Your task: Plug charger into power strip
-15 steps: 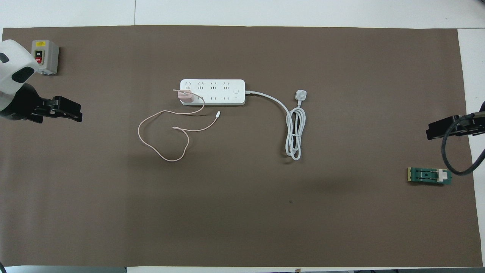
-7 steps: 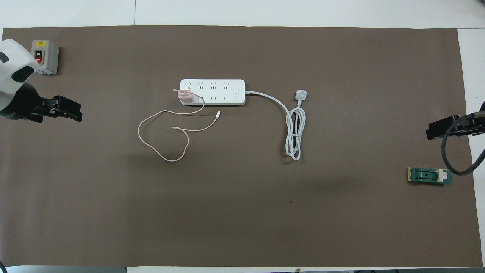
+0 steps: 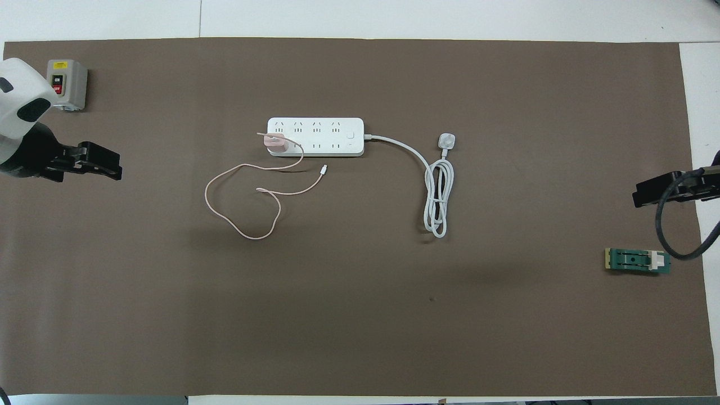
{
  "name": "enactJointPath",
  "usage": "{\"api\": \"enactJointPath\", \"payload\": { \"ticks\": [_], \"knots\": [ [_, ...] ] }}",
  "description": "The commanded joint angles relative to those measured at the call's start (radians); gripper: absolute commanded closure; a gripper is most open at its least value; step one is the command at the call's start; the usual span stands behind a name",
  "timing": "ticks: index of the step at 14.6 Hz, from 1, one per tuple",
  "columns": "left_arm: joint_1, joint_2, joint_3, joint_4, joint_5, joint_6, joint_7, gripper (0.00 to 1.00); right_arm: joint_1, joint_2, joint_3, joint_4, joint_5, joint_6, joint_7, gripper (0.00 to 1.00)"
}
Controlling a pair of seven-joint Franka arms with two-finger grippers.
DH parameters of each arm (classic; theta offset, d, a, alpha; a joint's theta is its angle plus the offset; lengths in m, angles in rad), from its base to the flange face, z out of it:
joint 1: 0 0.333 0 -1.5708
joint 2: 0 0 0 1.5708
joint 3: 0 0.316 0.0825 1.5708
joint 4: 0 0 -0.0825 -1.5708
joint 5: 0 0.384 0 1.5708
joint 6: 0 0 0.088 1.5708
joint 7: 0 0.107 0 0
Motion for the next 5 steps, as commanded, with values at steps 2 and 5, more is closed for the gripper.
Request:
{"api": "enactJointPath", "payload": {
  "ticks": [2,5],
  "knots": [
    [-0.010,0.009,0.007,0.017,0.016,-0.009,-0.013,0.00,-0.011,-0.023,0.008,-0.023,-0.020,0.005,-0.021,0.00],
    [-0.012,0.010,0.007,0.017,0.016,-0.009,-0.015,0.00,-0.011,-0.023,0.008,-0.023,-0.020,0.005,-0.021,0.00]
  ]
}}
